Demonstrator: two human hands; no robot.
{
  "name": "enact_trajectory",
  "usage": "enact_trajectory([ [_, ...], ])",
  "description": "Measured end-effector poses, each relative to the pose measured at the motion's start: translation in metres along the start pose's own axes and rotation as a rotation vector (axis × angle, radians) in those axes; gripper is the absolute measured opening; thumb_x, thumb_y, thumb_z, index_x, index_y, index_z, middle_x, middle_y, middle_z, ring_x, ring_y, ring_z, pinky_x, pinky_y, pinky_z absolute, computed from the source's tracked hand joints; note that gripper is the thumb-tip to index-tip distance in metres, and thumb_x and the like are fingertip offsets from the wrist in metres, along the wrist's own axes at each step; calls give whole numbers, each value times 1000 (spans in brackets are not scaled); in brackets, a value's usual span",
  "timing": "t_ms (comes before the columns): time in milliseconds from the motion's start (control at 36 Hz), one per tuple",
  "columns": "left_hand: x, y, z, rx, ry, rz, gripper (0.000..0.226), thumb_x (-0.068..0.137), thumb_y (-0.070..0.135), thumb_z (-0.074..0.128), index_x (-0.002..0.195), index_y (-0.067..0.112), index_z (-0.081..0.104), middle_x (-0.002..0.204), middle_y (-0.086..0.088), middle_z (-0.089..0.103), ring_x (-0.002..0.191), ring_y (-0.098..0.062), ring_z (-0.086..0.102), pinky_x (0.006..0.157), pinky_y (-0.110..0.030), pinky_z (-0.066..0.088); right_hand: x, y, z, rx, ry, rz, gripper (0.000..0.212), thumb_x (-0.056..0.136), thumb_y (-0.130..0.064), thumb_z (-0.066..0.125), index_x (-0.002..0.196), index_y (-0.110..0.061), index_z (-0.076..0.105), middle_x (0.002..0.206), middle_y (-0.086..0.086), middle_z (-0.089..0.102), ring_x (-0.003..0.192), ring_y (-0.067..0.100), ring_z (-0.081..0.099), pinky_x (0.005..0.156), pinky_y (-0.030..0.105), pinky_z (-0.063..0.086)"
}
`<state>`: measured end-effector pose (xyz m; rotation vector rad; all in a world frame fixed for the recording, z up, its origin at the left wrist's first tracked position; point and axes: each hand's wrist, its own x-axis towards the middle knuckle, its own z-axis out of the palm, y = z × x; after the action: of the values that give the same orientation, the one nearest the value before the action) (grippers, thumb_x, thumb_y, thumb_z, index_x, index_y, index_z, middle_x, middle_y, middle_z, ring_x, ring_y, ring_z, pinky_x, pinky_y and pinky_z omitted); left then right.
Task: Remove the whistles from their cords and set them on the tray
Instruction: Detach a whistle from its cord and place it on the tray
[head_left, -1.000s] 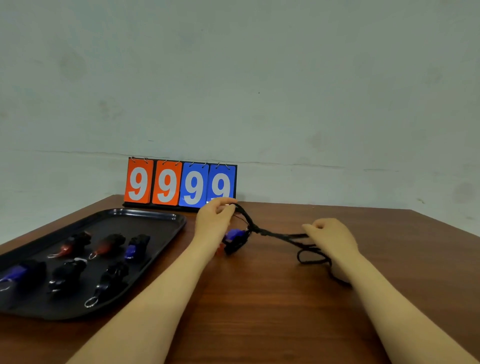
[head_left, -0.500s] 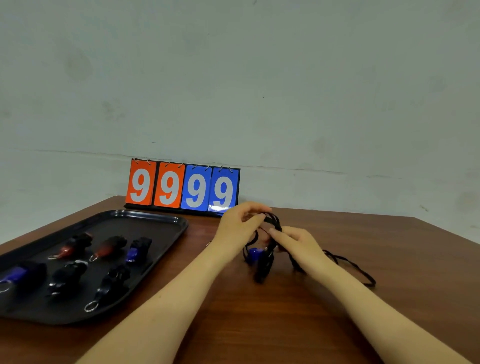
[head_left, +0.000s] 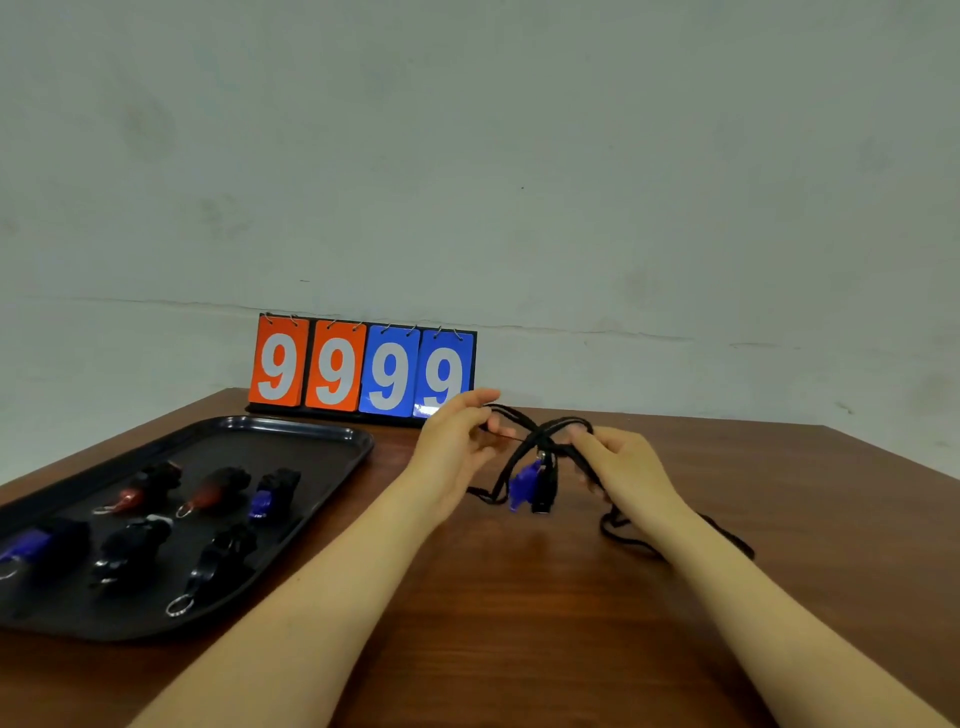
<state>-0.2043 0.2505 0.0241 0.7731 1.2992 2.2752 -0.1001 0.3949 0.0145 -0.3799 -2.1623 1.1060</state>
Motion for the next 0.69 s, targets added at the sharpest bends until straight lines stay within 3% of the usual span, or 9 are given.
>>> enact_trajectory([
  [111, -2, -1, 2, 61, -55, -83, 25, 101, 5, 38, 113, 10, 59, 66, -3, 48, 62, -15, 59, 73, -33, 55, 0, 1, 1, 43, -102, 105, 33, 98, -33, 49, 74, -13, 59, 56, 0, 48, 40, 6, 36, 44, 19, 29],
  [250, -2, -8, 0, 279, -36, -111, 28, 101, 7, 37, 113, 16, 61, 69, -1, 49, 58, -11, 50, 60, -27, 49, 3, 3, -1, 639, -251, 216, 12, 96, -14, 51, 98, -6, 60, 59, -2, 46, 44, 9, 32, 41, 20, 28],
  [333, -1, -10, 1, 319, -32, -97, 30, 100, 6, 36, 112, 17, 61, 69, 0, 48, 53, -9, 42, 57, -25, 41, 3, 2, -2, 724, -193, 182, 24, 96, -4, 50, 117, -6, 60, 72, 0, 47, 51, 9, 39, 48, 22, 36],
  [528, -1, -7, 3, 244, -72, -123, 30, 101, 5, 32, 111, 12, 59, 59, 2, 42, 45, -7, 27, 40, -20, 23, 4, 4, -5, 348, 95, 97, 12, 95, -10, 53, 91, -17, 62, 88, -1, 58, 67, 11, 50, 62, 22, 40],
  [611, -2, -4, 2, 201, -85, -116, 29, 102, 8, 33, 110, 13, 60, 57, 2, 41, 44, -7, 26, 39, -19, 21, 4, 5, -6, 42, 165, -66, 13, 95, -13, 53, 91, -23, 60, 94, -8, 61, 86, 4, 56, 67, 13, 41],
  [694, -3, -5, 1, 266, -101, -53, 29, 102, 9, 35, 111, 15, 61, 59, 3, 45, 44, -7, 29, 44, -21, 25, 1, 8, -3, -247, 125, -257, 22, 93, -6, 51, 95, -26, 61, 98, -16, 58, 93, -3, 53, 76, 9, 39],
])
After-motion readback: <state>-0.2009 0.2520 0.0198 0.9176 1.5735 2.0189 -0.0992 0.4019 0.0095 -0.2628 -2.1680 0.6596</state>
